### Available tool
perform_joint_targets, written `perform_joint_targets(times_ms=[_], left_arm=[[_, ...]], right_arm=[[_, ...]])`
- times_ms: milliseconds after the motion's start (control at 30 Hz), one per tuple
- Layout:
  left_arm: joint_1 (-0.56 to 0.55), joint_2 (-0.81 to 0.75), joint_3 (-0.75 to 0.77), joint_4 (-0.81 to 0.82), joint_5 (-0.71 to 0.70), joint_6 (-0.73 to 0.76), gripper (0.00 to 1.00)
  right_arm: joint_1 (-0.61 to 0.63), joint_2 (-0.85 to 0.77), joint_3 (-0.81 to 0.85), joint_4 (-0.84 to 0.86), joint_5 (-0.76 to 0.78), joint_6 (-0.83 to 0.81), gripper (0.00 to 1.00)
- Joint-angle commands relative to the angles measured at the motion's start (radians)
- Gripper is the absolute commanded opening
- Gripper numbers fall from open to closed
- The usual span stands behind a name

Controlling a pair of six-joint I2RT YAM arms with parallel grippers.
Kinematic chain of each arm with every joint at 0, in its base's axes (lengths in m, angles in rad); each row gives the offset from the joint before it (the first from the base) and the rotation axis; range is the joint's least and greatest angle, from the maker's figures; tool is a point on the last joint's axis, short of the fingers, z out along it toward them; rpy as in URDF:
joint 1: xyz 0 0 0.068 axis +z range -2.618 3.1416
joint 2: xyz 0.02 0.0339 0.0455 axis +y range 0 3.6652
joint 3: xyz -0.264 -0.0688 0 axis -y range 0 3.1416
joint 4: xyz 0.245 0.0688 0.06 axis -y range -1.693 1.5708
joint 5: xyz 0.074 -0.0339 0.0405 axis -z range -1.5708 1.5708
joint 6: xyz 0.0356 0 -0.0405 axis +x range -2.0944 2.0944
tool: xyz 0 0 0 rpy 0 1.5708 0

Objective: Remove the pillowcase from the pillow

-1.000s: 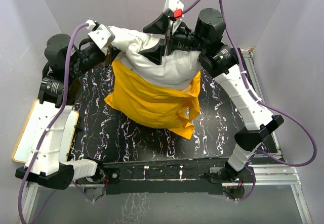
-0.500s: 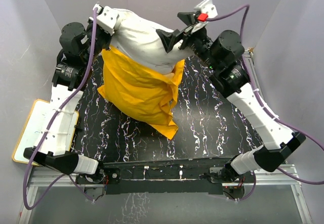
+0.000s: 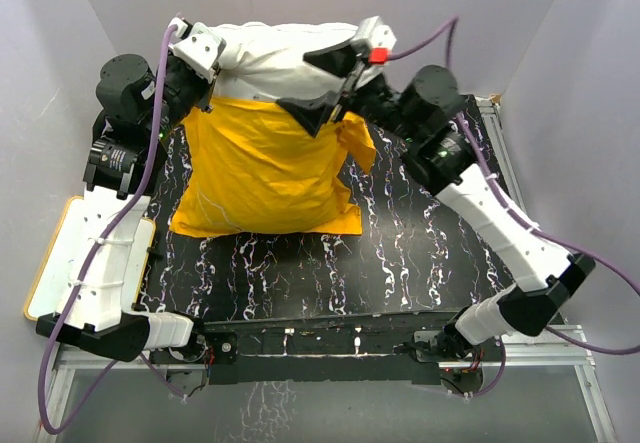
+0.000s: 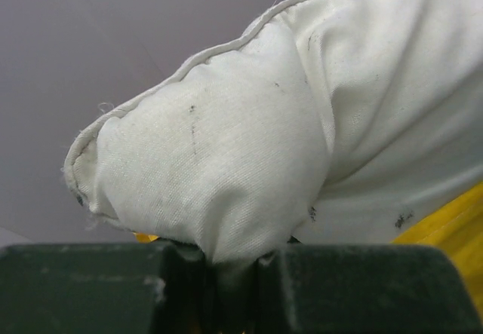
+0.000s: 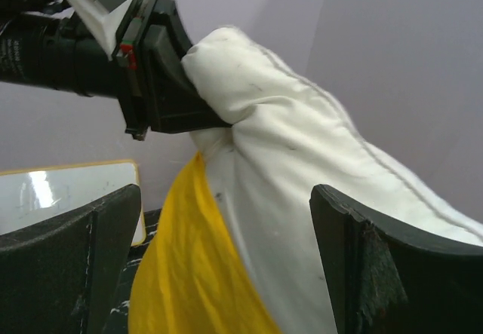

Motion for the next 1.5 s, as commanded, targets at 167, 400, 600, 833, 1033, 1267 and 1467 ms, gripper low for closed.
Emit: perform_joint_targets(times_ms=[167, 400, 600, 833, 1033, 1267, 1467], left_arm=[[0.005, -0.056, 0.000, 0.009, 0.085, -0.029, 0.00], [0.005, -0.075, -0.009, -0.050, 0.208, -0.002, 0.00], [0.004, -0.093, 0.001, -0.072, 0.259, 0.001, 0.00], [0.005, -0.109, -0.016, -0.076, 0.263, 0.016, 0.00], [0.005, -0.084, 0.016, -0.055, 0.237, -0.033, 0.00], [0.005, -0.046, 0.069, -0.053, 0.225, -0.105, 0.00], [0.005, -0.023, 0.109, -0.068, 0.232, -0.146, 0.00]], right_arm=[[0.213, 0.221, 0.256, -0.232, 0.097, -0.182, 0.98], [0.213, 0.349, 0.416, -0.445, 0.120, -0.281, 0.98], [0.193, 0.277, 0.355, -0.400, 0.248, -0.337, 0.99], [0.062, 0.135, 0.251, -0.251, 0.007, -0.174, 0.99], [0.083, 0.064, 0.071, -0.169, -0.130, -0.144, 0.96], [0.266, 0.010, -0.122, -0.050, 0.116, -0.349, 0.91], [0.329, 0.032, -0.164, 0.016, 0.285, -0.518, 0.91]])
